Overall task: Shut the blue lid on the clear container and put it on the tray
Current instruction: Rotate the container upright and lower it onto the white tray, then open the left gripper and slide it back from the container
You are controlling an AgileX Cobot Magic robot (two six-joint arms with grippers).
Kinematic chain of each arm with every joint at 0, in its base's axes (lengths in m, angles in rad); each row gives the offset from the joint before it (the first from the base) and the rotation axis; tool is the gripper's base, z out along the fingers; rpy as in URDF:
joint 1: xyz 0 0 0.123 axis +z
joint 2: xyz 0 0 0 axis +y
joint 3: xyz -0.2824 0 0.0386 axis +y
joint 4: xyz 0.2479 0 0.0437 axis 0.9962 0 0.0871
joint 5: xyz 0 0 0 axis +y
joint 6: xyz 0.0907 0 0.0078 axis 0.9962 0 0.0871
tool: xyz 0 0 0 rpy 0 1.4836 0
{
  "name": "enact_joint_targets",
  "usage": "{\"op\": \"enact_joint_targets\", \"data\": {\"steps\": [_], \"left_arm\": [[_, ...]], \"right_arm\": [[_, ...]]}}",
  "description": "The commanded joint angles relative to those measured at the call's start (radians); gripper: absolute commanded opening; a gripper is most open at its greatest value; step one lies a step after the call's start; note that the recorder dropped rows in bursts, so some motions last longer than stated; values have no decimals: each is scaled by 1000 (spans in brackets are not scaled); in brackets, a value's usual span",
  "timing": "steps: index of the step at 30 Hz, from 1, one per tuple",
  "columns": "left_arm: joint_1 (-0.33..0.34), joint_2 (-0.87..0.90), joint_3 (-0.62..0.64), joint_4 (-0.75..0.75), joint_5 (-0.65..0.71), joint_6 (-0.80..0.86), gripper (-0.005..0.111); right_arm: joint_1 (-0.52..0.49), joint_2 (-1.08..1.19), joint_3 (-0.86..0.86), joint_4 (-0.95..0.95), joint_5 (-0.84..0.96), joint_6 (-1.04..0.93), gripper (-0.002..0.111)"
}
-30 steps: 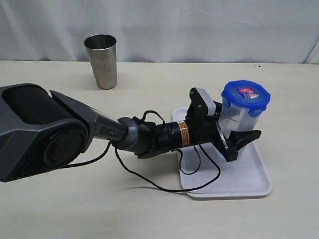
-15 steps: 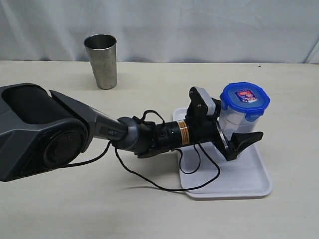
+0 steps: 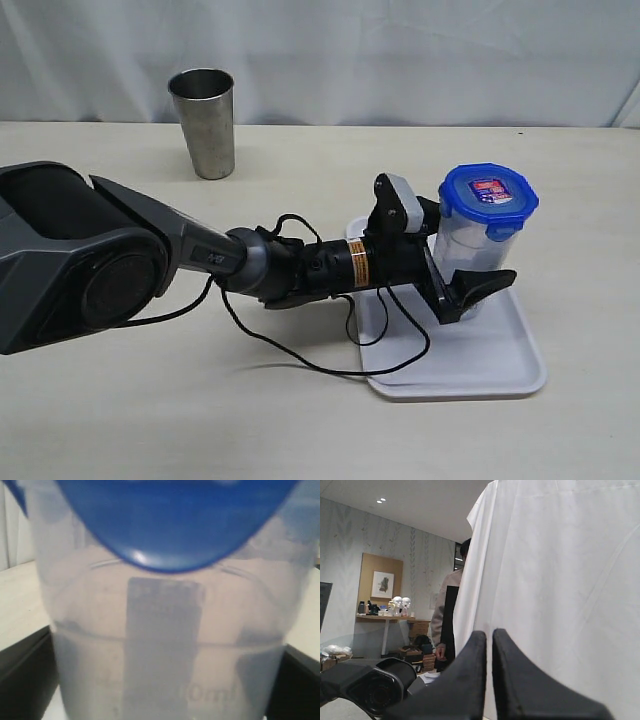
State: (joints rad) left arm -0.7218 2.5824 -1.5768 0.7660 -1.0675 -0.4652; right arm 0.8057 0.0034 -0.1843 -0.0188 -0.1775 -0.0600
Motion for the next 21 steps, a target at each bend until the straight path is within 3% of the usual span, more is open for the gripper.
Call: {"op": "enact_joint_targets", "data": {"steps": [1,13,21], "left_arm": [[18,-7,-7,24,-15,-11,89],[72,-9,-7,134,-94,-68,89],[129,-29,-5,286,-90,-133,89]], "right_arm": [[-4,-3,5,4,-1,5,5],[-4,-3,5,4,-1,5,5],[-4,-3,5,4,-1,5,5]]}}
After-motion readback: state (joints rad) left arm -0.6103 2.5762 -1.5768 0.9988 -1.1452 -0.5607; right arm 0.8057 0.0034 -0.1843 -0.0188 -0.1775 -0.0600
